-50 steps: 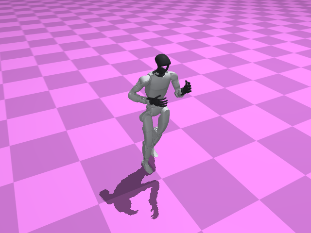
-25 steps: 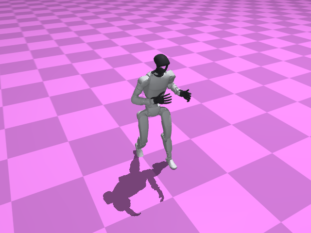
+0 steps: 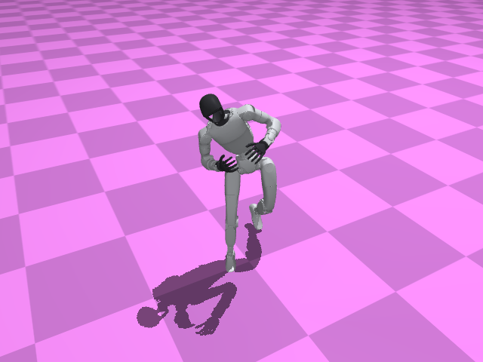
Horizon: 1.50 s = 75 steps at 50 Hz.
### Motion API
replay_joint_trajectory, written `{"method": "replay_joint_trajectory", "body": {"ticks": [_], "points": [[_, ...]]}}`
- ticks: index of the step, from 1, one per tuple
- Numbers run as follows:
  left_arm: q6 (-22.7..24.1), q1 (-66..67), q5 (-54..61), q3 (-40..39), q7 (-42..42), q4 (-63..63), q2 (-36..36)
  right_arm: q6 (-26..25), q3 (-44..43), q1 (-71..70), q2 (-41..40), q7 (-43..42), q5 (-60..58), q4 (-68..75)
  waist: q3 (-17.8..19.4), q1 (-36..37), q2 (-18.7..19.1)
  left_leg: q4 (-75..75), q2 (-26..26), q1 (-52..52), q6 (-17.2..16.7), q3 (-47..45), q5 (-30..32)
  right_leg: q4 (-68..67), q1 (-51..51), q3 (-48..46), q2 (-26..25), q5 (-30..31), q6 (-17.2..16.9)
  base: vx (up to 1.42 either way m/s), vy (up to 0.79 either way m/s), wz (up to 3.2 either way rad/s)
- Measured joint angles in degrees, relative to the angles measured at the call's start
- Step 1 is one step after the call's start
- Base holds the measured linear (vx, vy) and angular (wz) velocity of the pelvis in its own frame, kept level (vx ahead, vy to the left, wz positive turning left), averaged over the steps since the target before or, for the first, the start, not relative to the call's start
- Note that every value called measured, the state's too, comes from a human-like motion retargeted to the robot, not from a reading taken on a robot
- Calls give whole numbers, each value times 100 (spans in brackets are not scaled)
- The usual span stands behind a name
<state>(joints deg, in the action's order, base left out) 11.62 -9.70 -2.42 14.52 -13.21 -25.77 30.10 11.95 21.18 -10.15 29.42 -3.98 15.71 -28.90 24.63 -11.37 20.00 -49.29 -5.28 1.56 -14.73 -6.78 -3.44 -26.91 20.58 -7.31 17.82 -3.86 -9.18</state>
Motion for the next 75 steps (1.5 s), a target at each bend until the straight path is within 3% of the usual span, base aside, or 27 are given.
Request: {"method": "replay_joint_trajectory", "body": {"ticks": [3, 8, 9, 10, 11, 12, 13, 14, 17, 20, 22, 25, 29, 32, 35, 37, 40, 47, 51, 53, 56, 59, 62, 65, 68, 71, 75], "points": [[-150, 822, -122, -515, -133, -136, -8, -133, 391, -839, 394, -136, -1064, 330, 470, -82, 381, -1531, 274, 562, 726, -549, -946, -1592, 589, 630, 27, -924, 445, 60, 11, -99], [-343, 2270, -172, -760, -287, 55, -16, -370, 1077, -2265, 1046, 101, -997, 401, 517, 216, 974, -2751, 927, 2028, 1468, -1628, -2227, -3002, 1756, 1460, -102, -1749, 340, 51, 17, -101], [-386, 2555, -232, -873, -205, 114, 81, -686, 1160, -2783, 1480, 50, -3844, 532, 517, 366, 979, -2765, 981, 2278, 1503, -1828, -2348, -3170, 1977, 1661, -145, -1821, 294, 47, 24, -141], [-447, 2843, -309, -1008, -82, 174, 184, -1147, 1246, -3433, 2109, -40, -8094, 751, 517, 535, 979, -2760, 1039, 2520, 1518, -2025, -2441, -3327, 2196, 1858, -199, -1882, 242, 51, 24, -137], [-328, 3157, -16, -1057, -128, 250, 271, -648, 1163, -2953, 1290, -81, -3932, 488, 517, 590, 979, -2851, 1210, 2721, 1346, -2112, -2450, -3512, 2292, 1931, -265, -1935, 129, 53, 23, -120], [-288, 3420, 163, -1102, -128, 349, 312, -597, 1084, -2806, 983, -185, -2974, 440, 517, 653, 979, -2826, 1309, 2886, 1270, -2188, -2463, -3588, 2340, 2005, -305, -1986, 86, 52, 24, -91], [-409, 3582, 114, -1141, -34, 492, 261, -1442, 1014, -3326, 1698, -417, -8429, 822, 517, 733, 979, -2568, 1266, 2981, 1385, -2247, -2484, -3445, 2292, 2085, -293, -2030, 181, 51, 25, -61], [-443, 3716, 238, -1113, -4, 662, 195, -1552, 1016, -3296, 1696, -464, -9072, 941, 517, 728, 979, -2381, 1274, 3068, 1396, -2233, -2485, -3335, 2181, 2072, -269, -2059, 214, 51, 24, -29], [-337, 3890, 1096, -791, -269, 1181, -28, -618, 745, -1910, 293, -976, -1805, 499, 517, 607, 965, -1851, 1348, 3176, 1203, -1970, -2402, -2915, 1487, 1720, -148, -2058, 229, 59, 19, 25], [-322, 3695, 1756, -522, -224, 1507, -249, -464, 472, -1089, 113, -416, -1177, 339, 517, 676, 760, -825, 1257, 2907, 1085, -1752, -2105, -2119, 380, 1232, 10, -1858, 333, 64, 19, 49], [-266, 3400, 2143, -398, -275, 1596, -392, -529, 294, -521, -1, -962, -1219, 362, 481, 870, 546, 192, 1159, 2496, 992, -1749, -1760, -1626, -375, 998, 53, -1476, 301, 68, 21, 47], [-130, 2983, 2333, -279, -13, 1686, -577, -260, 73, 396, -327, -131, -354, 535, 84, 1357, 197, 1619, 1141, 2060, 789, -1883, -1150, -1548, -901, 882, -44, -612, 41, 72, 23, 53], [-138, 2057, 2656, -79, -89, 1885, -842, -300, -96, 1011, -799, -214, -254, 1249, -326, 1734, -260, 3667, 827, 1337, 592, -1323, -232, -1951, -1202, 991, -544, 494, 165, 72, 18, 89], [-229, 1022, 2885, 177, -420, 2052, -898, -465, -161, 996, -1000, -412, -527, 1728, -277, 1741, -901, 3969, 508, 914, 1127, -760, 62, -3025, -1129, 1195, -783, 794, 563, 65, 8, 131], [-322, -225, 2892, 626, -648, 2278, -870, -610, -155, 946, -1145, -588, -612, 1887, -89, 1733, -1856, 2062, 219, 1429, 1843, -360, -1075, -4508, -712, 1208, -613, 228, 755, 58, 1, 159], [-318, -1071, 2606, 932, -569, 2457, -986, -481, -134, 1049, -1145, -719, -369, 1744, 125, 1725, -2119, 454, 394, 1868, 1620, -95, -1889, -5171, -556, 693, -495, -425, 943, 56, 2, 162], [-396, -2501, 2468, 1157, -626, 2566, -1363, -467, -215, 904, -879, -712, -155, 1540, 515, 1558, -2493, 155, 69, 1730, 1726, 382, -2409, -5331, -283, 117, -134, -1279, 1402, 50, 6, 170], [-96, -3997, 1794, 907, -710, 1231, -1627, -184, -1445, 1391, -21, -318, -133, -277, 269, 760, -2362, 1347, -147, 654, 1324, 1087, -2249, -2692, 144, 219, -959, -1329, 816, 67, 11, 87], [207, -3271, 1871, 397, -848, 352, -1347, -70, -1557, 1605, 350, -142, -162, -1008, -524, 258, -2126, 3076, -168, -303, 924, 1096, -1086, 328, -184, 560, -1588, -308, 265, 86, 15, -35], [761, -2495, 4012, 262, -273, -230, -1691, -117, -1392, 1657, 456, -127, -279, -1133, -826, -57, -2114, 3468, -365, -657, 686, 1376, -405, 1508, -532, 640, -1740, 222, -62, 91, 12, 0], [281, -1880, 2126, -38, -790, -392, -1342, -135, -1570, 1939, 585, -102, -665, -1280, -1072, -234, -2196, 2692, -882, -621, 458, 1845, 124, 2051, -986, 931, -1793, 455, -292, 88, 11, 6], [155, -1229, 2114, -164, -633, -531, -1359, -177, -1522, 1899, 403, -171, -954, -1020, -1045, -168, -2174, 508, -838, 107, 558, 1153, -132, 1796, -1354, 1210, -1776, 283, 165, 81, 12, 3], [72, -335, 2226, -323, -625, -462, -1318, -171, -1157, 1290, 119, -416, -1074, -438, -651, 72, -1808, -1473, 426, 726, 1170, 24, -794, 605, -1359, 1252, -2050, -749, 1066, 72, 14, -34], [134, 736, 2576, -342, -576, -380, -1334, -230, -869, 234, -58, -552, -1298, -244, -311, 401, -1665, -2084, 997, 1139, 1470, -157, -1375, -358, -1360, 1296, -2084, -1421, 953, 72, 16, -33], [337, 2009, 3060, -478, -392, -793, -956, -152, -832, -190, -362, -505, -965, -821, -636, 840, -1843, -926, 728, 1340, 1293, 180, -1552, 125, -1824, 1368, -1802, -1262, 443, 82, 13, 4], [449, 2886, 3344, -718, -171, -1181, -352, -75, -850, -108, -618, -430, -773, -1406, -1112, 1441, -2169, 1470, 576, 1145, 1193, 230, -987, 826, -2196, 1423, -1497, -607, -60, 83, 12, 10], [331, 3532, 3389, -1191, 152, -1292, -127, -88, -523, -37, -643, -294, -803, -1639, -1267, 1964, -2125, 4151, 769, 527, 762, 286, 81, 996, -2548, 1609, -1676, 181, -69, 77, 17, -22]]}}
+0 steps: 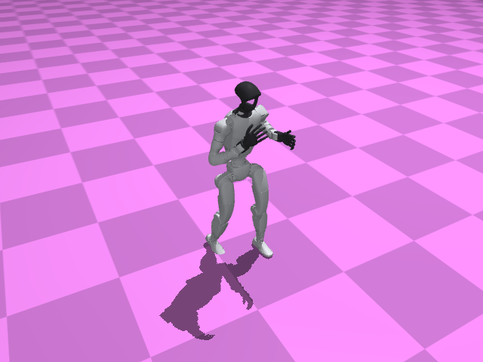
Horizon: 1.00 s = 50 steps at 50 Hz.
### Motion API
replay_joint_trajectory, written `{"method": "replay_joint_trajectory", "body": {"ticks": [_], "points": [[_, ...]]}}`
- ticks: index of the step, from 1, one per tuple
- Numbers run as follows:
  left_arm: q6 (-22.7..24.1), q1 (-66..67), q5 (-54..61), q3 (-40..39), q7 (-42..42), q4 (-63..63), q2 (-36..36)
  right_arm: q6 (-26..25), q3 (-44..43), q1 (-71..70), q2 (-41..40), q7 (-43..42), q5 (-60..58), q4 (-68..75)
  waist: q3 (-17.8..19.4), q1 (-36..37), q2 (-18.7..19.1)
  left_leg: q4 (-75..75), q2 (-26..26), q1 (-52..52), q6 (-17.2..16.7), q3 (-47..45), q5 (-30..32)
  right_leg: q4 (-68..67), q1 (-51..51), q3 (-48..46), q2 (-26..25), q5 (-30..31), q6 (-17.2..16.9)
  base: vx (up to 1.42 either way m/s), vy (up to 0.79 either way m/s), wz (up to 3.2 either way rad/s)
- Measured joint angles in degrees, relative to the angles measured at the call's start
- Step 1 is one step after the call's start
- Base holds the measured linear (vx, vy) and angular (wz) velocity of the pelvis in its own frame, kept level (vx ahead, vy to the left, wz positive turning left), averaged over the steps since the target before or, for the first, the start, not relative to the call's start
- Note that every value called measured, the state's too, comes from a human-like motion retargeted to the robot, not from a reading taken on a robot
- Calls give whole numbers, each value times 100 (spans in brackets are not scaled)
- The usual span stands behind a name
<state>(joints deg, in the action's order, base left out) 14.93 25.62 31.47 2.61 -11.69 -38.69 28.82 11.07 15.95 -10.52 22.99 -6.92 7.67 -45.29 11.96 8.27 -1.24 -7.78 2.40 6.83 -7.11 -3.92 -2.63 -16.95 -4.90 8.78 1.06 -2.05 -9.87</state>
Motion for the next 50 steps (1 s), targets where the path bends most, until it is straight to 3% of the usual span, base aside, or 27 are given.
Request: {"method": "replay_joint_trajectory", "body": {"ticks": [2, 4, 7, 9, 10, 13, 17, 20, 22, 25, 27, 29, 32, 35, 37, 40, 42, 44, 45, 47, 50], "points": [[-171, 26, -131, -125, 105, 76, -191, -79, 202, 3, 110, 170, -29, 130, 131, 71, 127, 182, 77, -233, -34, -76, 32, -869, 168, 35, -134, -131, 305, 68, 24, -32], [-295, -376, -423, -26, 21, 289, -352, -171, 375, 26, 181, 233, -165, 463, 337, 89, 76, -303, -10, -262, 247, -229, -453, -2403, 745, -81, -35, -641, 642, 60, 24, -16], [-371, -1843, -1050, 436, -349, 846, -360, -275, 491, 219, 87, 57, -368, 1201, 781, 42, -183, -1617, -293, 26, 702, -276, -1410, -4386, 1715, -563, 584, -1542, 1085, 56, 18, 25], [-394, -3053, -1471, 777, -579, 1188, -343, -242, 371, 544, -35, -83, -279, 1477, 988, -48, -197, -2120, -335, 73, 673, -237, -1764, -4773, 2117, -1014, 948, -1866, 1298, 61, 11, 44], [-396, -3604, -1636, 917, -679, 1302, -371, -188, 277, 750, -80, -120, -148, 1502, 1032, -116, -155, -2187, -317, 14, 586, -215, -1856, -4733, 2258, -1230, 1050, -1938, 1347, 67, 7, 38], [-236, -4406, -1520, 1002, -946, 1139, -620, -11, 40, 1297, 118, 111, 502, 1088, 808, -602, 107, -1640, -169, -424, 339, -181, -1610, -3362, 2395, -1675, 879, -1623, 1040, 73, 4, 22], [-15, -4356, -1207, 840, -1060, 714, -795, -16, -73, 1535, 603, 358, 803, 880, 489, -1336, 316, -1007, -147, -1011, 230, -184, -735, -413, 2043, -2095, 628, -465, 270, 81, -4, -11], [-106, -4010, -1204, 680, -855, 556, -780, -149, -147, 1599, 706, 377, 543, 1059, 579, -1607, 231, -1548, -337, -1223, 324, -181, -174, 843, 1546, -1955, 630, 257, -88, 83, -10, -25], [-210, -3772, -1273, 619, -796, 595, -741, -206, -135, 1500, 690, 247, 251, 1231, 761, -1592, 246, -2825, -311, -894, 455, -277, -52, 723, 1311, -1817, 635, 296, 190, 77, -8, -42], [-269, -3303, -1249, 523, -909, 794, -758, -162, 20, 1004, 690, -157, 132, 1562, 1179, -1357, 554, -5061, 62, -143, 602, -343, -278, -555, 1352, -1691, 414, -736, 1012, 74, -3, -75], [-223, -2689, -1046, 379, -875, 824, -850, -139, 83, 534, 758, -328, 216, 1652, 1361, -1085, 639, -5946, 105, 284, 599, -305, -672, -1406, 1462, -1534, 338, -1350, 1145, 75, 1, -97], [-153, -1882, -674, 191, -716, 667, -930, -116, 3, 222, 788, -344, 359, 1464, 1342, -783, 595, -6164, 59, 648, 607, -320, -909, -1643, 1376, -1382, 333, -1572, 976, 78, 2, -85], [-51, -774, -118, -13, -506, 339, -845, -71, -337, 223, 653, -184, 600, 909, 1069, -263, 366, -5337, 0, 972, 724, -479, -1071, -1167, 974, -1242, 409, -1331, 584, 80, 4, -50], [-6, -228, 100, -140, -437, 283, -624, -45, -666, 498, 427, -172, 640, 577, 744, 192, 92, -3227, -96, 868, 702, -717, -816, -545, 559, -1167, 512, -641, 286, 80, 8, -15], [-50, -155, 88, -256, -383, 381, -569, -42, -774, 649, 362, -266, 494, 563, 619, 363, 68, -1426, -65, 496, 471, -934, -571, -383, 303, -1118, 436, -166, 175, 80, 13, -8], [-166, -222, -566, -568, -347, 515, -484, -22, -923, 867, 548, -423, -6, 622, 565, 430, 317, 620, 130, -108, -57, -1006, -305, -764, -3, -1039, 105, 283, 211, 78, 18, -6], [-332, -565, -1613, -913, -487, 579, -121, -69, -1194, 826, 1043, -468, -666, 718, 670, 360, 447, 969, 208, -314, -65, -693, 266, -1868, 193, -934, -56, 227, 431, 67, 16, 16], [-575, -1166, -2653, -1349, -586, 674, 691, -210, -1648, 634, 1839, -245, -1376, 863, 877, 260, 236, 306, 4, -133, 397, -448, 401, -3348, 700, -792, 107, -74, 584, 56, 10, 49], [-699, -1528, -3128, -1563, -572, 743, 1206, -283, -1906, 521, 2308, -23, -1676, 950, 1012, 196, 28, -364, -186, 103, 698, -393, 195, -4089, 982, -728, 307, -305, 627, 52, 6, 71], [-820, -2176, -3988, -1813, -386, 912, 2347, -322, -2349, 467, 3269, 476, -1973, 1082, 1205, 71, -246, -2064, -313, 689, 802, -427, -683, -5084, 1404, -822, 725, -888, 767, 52, 5, 63], [-805, -2714, -4859, -1903, -376, 1122, 3730, -322, -2705, 546, 4556, 814, -2253, 1225, 1155, -101, -259, -2837, -188, 770, 456, -466, -1279, -5168, 1772, -1144, 1070, -1319, 967, 52, 3, 21]]}}
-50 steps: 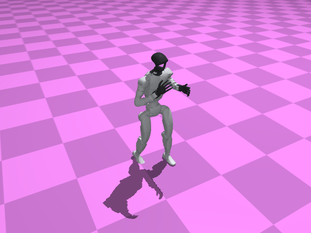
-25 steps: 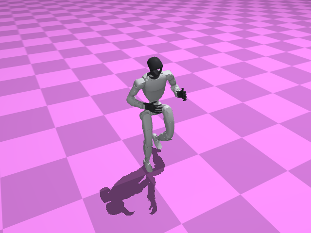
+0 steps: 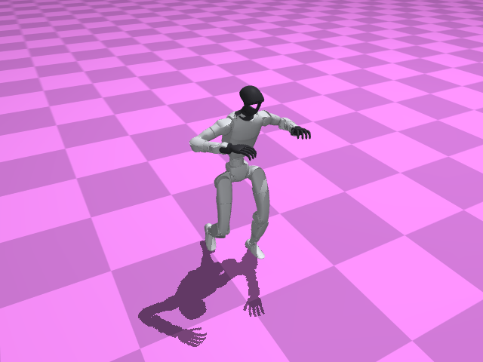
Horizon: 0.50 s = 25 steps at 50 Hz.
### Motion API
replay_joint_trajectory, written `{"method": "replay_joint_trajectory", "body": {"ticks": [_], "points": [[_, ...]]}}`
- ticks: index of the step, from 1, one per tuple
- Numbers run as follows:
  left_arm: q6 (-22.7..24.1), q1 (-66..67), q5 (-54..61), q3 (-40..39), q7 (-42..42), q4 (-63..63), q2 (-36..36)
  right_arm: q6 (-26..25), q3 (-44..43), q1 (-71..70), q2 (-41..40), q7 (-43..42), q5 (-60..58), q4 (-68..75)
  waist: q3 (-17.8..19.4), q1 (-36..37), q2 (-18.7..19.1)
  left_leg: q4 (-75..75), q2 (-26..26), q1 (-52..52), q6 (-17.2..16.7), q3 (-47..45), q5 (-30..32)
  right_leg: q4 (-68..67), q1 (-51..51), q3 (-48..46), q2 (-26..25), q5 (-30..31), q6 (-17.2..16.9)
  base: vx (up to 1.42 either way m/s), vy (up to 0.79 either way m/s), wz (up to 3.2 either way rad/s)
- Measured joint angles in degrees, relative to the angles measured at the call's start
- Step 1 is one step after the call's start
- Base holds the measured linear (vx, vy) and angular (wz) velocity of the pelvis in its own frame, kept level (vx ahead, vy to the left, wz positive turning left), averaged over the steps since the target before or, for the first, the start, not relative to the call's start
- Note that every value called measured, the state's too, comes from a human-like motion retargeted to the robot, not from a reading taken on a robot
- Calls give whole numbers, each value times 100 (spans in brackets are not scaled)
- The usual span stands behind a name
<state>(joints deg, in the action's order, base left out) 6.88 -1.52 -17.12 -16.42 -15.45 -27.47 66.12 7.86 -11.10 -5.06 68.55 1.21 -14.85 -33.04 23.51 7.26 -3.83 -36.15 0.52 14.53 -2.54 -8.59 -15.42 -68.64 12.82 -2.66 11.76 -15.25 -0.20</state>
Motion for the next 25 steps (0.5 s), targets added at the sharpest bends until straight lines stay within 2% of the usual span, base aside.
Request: {"method": "replay_joint_trajectory", "body": {"ticks": [2, 5, 7, 8, 10, 15, 18, 20, 22, 25], "points": [[-85, -92, 148, -73, -111, 100, 534, -128, -254, 181, 519, -23, 46, 119, -154, -167, 54, 386, 3, -249, -195, -17, 162, 1026, 5, -183, 37, -62, -83, 48, 0, 16], [86, 37, 640, -453, -136, 244, 1013, -145, -830, 561, 971, -57, 139, 338, -428, -427, 147, 1246, -53, -726, -474, 53, 640, 3670, -398, -541, -64, 284, -676, 46, -4, 25], [187, 290, 781, -793, -92, 361, 1223, -164, -1309, 958, 1127, -77, -13, 454, -645, -519, 80, 1807, -209, -1043, -538, 106, 928, 5276, -644, -530, -115, 1207, -1255, 46, -11, 11], [243, 450, 813, -945, -59, 440, 1327, -173, -1502, 1119, 1254, -70, -52, 537, -781, -547, 81, 1997, -229, -1180, -565, 122, 1002, 5717, -714, -484, -171, 1638, -1423, 45, -14, -9], [214, 827, 1000, -1319, -11, 603, 1544, -241, -2010, 1579, 1397, -101, -66, 662, -1005, -536, 125, 2256, -217, -1356, -531, 122, 1113, 6094, -824, -541, -239, 2011, -1480, 44, -13, -19], [362, 2008, 1492, -2407, 194, 1055, 2045, -200, -3909, 3254, 1520, -31, 283, 903, -1213, -531, 84, 1241, -146, -1117, -559, 184, 805, 6189, -1208, -713, -215, 1652, -1480, 38, -15, -3], [442, 2580, 1736, -2840, 378, 1083, 1947, -150, -4823, 4178, 1314, 13, 446, 884, -1297, -441, 128, 406, 17, -802, -746, 253, 914, 6249, -1381, -713, -320, 1611, -1480, 33, -14, -18], [493, 2829, 1827, -2914, 463, 1026, 1814, -143, -5027, 4458, 1289, 64, 506, 881, -1451, -350, 183, 140, 195, -744, -904, 195, 946, 6305, -1454, -658, -465, 1646, -1480, 30, -14, -46], [486, 2692, 1819, -3006, 684, 1040, 1780, -297, -5031, 4401, 1263, 242, 827, 1007, -1094, -227, 127, 181, 281, -870, -856, 25, 685, 6313, -1548, -607, -485, 1602, -1480, 26, -7, -40], [522, 2650, 1801, -3053, 827, 1025, 1747, -276, -5012, 4331, 1272, 277, 909, 1021, -1168, -138, 172, 876, 454, -1192, -809, -243, 237, 6372, -1668, -568, -613, 1584, -1480, 26, -4, -29]]}}
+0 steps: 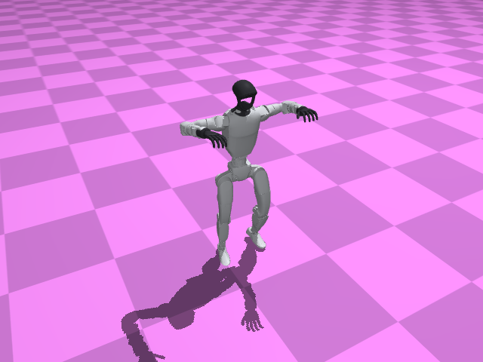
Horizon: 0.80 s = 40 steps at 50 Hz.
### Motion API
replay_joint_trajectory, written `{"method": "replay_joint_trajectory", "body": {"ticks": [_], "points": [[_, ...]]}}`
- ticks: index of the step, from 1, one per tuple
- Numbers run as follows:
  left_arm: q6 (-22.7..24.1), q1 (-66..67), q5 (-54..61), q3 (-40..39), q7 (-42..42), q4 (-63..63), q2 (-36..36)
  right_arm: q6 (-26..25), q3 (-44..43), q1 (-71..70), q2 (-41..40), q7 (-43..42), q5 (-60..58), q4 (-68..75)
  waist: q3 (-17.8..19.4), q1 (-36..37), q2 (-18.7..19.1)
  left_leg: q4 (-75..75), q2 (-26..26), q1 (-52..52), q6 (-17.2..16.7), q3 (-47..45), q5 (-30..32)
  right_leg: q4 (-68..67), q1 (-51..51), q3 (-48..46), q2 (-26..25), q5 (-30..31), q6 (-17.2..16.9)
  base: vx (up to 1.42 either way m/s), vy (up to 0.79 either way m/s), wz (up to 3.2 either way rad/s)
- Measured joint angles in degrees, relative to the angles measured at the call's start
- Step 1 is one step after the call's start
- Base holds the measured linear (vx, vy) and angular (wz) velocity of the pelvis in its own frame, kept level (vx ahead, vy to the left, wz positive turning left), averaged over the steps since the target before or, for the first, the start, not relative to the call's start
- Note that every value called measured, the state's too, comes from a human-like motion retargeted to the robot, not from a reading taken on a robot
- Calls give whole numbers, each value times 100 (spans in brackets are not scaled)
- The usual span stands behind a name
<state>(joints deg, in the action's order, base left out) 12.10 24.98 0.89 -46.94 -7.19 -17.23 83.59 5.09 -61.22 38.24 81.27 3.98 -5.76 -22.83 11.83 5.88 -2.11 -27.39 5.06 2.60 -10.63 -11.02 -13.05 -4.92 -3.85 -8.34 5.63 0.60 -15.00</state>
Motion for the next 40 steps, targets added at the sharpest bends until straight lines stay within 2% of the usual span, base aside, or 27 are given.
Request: {"method": "replay_joint_trajectory", "body": {"ticks": [4, 8, 13, 20, 38, 40], "points": [[1, -101, -127, -62, 43, -1, 70, 58, 15, -74, 69, -44, -53, 41, -84, -80, 156, 1297, 115, -421, 27, -163, 132, 16, -163, -65, -197, -95, 0, 22, 4, 8], [15, -271, -73, -44, 108, -80, 102, 78, 38, -182, 59, -64, -111, 130, -66, -243, 228, 1733, 135, -718, 85, -179, 171, -19, -297, -215, -243, -148, 0, 16, 9, 33], [22, -402, -70, 34, 179, -125, 145, 85, 162, -309, -32, -2, -153, 148, -125, -239, 240, 1921, 122, -825, -42, -169, 303, 25, -354, -291, -239, -32, 0, 12, 10, 8], [28, -364, 17, -55, 219, -134, 214, 36, 145, -288, 8, 35, -246, 131, -138, -31, 180, 1903, -4, -948, 21, -312, 295, -57, -390, -210, -89, -38, 0, 10, 13, -14], [-29, -42, -37, -543, 256, -163, 11, 38, 253, -414, -107, 98, -152, 95, -186, 179, 271, 1894, 84, -1071, -17, -600, 149, -359, -199, -54, -165, -21, 0, 5, 5, -12], [-35, -10, -37, -598, 266, -169, -30, 31, 282, -398, -147, 142, -178, 93, -183, 107, 259, 1912, -34, -1079, 20, -567, 151, -180, -318, -50, -50, 6, 0, 5, 10, 5]]}}
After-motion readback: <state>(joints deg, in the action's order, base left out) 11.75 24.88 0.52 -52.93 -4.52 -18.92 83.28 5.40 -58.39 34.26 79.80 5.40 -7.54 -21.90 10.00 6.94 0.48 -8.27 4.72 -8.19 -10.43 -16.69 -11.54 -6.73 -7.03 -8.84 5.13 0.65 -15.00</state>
